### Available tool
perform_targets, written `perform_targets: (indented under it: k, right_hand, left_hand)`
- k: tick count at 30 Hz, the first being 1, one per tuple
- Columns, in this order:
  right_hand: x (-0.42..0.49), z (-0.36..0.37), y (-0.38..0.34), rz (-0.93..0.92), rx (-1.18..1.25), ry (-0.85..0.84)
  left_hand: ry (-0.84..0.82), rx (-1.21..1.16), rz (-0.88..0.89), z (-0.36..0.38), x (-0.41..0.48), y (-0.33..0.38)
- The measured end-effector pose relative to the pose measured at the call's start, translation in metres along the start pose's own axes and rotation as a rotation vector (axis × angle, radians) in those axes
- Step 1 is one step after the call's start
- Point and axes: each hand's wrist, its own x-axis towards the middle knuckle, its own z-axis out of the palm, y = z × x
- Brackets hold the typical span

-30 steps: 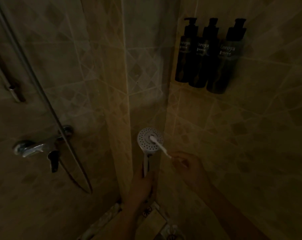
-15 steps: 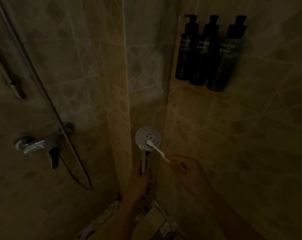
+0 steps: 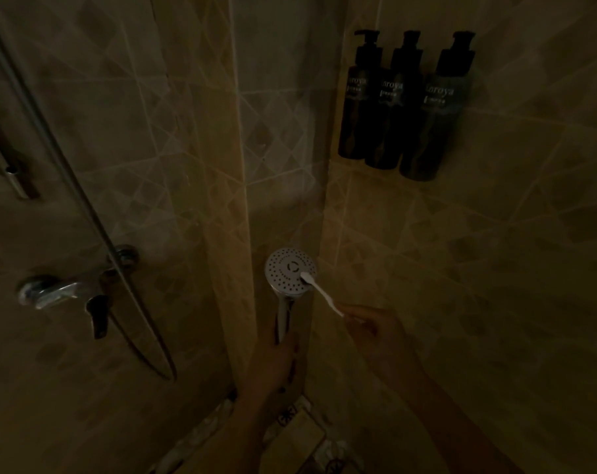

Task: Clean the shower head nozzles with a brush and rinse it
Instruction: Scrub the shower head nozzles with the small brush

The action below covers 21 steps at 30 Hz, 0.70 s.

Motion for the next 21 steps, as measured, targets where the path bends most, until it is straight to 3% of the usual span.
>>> perform_targets:
  k: [4,7,11,15,21]
  right_hand:
    - [0.006,-0.002,0.005,0.028,0.009,0.106]
    - [0.0,0.005,0.002,0.018,-0.015,0.019]
    - [0.005,0.005,0.002,0.029,0.012,0.081]
    - [-0.004,0.014,-0.002,0.048,0.043,-0.036]
    - [-0.011,0.014,0.004,0.037,-0.036,-0.03]
  left_hand:
    - [0.02,-0.008,0.004,0.004,0.002,0.002]
    - [0.011,0.003,0.014,0.001,0.004,0.001]
    - [0.023,0.033,-0.002,-0.004,0.016,-0.004]
    - [0.036,0.037,-0.016,-0.007,0.022,-0.005]
    - [0.004,-0.032,-0.078,-0.003,0.014,-0.001]
